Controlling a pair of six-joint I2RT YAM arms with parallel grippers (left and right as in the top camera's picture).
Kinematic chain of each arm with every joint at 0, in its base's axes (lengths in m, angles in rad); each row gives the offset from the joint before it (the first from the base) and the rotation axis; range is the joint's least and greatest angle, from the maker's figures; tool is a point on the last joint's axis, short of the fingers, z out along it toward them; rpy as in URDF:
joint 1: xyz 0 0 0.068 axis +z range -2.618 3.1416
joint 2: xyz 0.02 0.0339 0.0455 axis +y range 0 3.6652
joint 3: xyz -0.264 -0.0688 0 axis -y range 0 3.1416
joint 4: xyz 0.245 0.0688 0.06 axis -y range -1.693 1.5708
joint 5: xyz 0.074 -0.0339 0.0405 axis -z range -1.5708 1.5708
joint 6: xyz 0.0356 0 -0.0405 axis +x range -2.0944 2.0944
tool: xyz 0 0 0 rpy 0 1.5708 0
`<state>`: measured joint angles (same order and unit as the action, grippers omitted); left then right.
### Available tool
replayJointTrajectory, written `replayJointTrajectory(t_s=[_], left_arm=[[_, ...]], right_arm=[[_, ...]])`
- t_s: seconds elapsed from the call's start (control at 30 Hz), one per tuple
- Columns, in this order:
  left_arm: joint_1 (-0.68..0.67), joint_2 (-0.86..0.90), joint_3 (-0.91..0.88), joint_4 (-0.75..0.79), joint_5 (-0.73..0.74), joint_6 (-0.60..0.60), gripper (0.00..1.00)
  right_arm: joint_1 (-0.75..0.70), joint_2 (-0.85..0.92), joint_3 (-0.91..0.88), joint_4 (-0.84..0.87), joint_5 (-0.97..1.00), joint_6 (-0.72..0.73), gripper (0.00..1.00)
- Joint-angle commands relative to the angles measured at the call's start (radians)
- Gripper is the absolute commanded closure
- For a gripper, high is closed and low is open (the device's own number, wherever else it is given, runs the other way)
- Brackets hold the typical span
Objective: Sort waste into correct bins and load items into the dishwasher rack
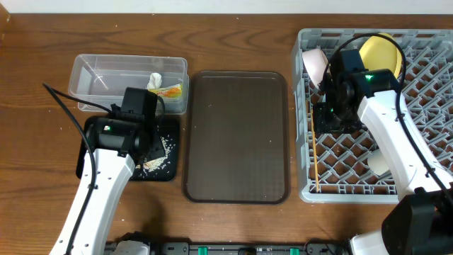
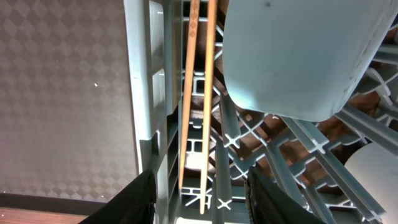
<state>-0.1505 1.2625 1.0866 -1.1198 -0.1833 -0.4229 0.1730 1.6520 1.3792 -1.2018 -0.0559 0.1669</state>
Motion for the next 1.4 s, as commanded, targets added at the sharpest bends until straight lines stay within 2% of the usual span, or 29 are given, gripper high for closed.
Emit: replayJointTrajectory(t_s=[0.0,0.03,0.1,0.23,0.33,0.47,0.6,0.73,0.83,0.97,1.1,1.2,1.27,1.37], left_arm=[[0.004,0.006,-0.003,-0.005,0.01,-0.013,0.35],[0.004,0.005,-0.003,-0.002,0.025,-0.013,0.3],[0.002,0.005,-0.003,0.011,0.061,-0.006,0.29],[0.002,0.005,-0.003,0.09,0.129,0.093,0.28],[0.002,0.006,-0.003,0.173,0.235,0.183,0.27],[-0.01,0.006,-0.003,0.24,0.307,0.247,0.23],[-0.014,0.006,-0.003,0.167,0.308,0.247,0.17],[-0.014,0.004,-0.003,0.026,0.307,0.247,0.21],[-0.014,-0.023,-0.009,0.001,0.307,0.248,0.22],[-0.014,-0.135,-0.048,0.022,0.307,0.248,0.22],[-0.026,-0.321,-0.111,0.09,0.312,0.29,0.23],[-0.048,-0.493,-0.17,0.152,0.311,0.29,0.23],[-0.05,-0.593,-0.201,0.186,0.311,0.288,0.12],[-0.05,-0.698,-0.208,0.206,0.311,0.288,0.11]], right_arm=[[0.005,-0.005,-0.003,0.019,-0.005,0.015,0.55],[0.005,-0.013,-0.003,0.033,-0.005,0.019,0.55],[0.005,-0.041,-0.003,0.071,-0.005,0.019,0.55],[0.002,-0.116,-0.003,0.167,-0.006,0.019,0.49],[-0.004,-0.16,-0.003,0.235,-0.005,0.018,0.35],[-0.024,-0.188,-0.003,0.248,-0.005,-0.005,0.3],[-0.046,-0.201,-0.003,0.185,0.001,0.01,0.29],[-0.048,-0.235,-0.004,0.134,0.026,0.054,0.27],[-0.048,-0.278,-0.021,0.129,0.027,0.058,0.26],[-0.047,-0.379,-0.105,0.164,0.048,0.085,0.24],[-0.037,-0.556,-0.288,0.286,0.058,0.087,0.14],[-0.023,-0.748,-0.456,0.403,0.095,0.092,0.01],[-0.023,-0.863,-0.538,0.443,0.117,0.109,0.01],[-0.023,-1.009,-0.619,0.452,0.119,0.109,0.01]])
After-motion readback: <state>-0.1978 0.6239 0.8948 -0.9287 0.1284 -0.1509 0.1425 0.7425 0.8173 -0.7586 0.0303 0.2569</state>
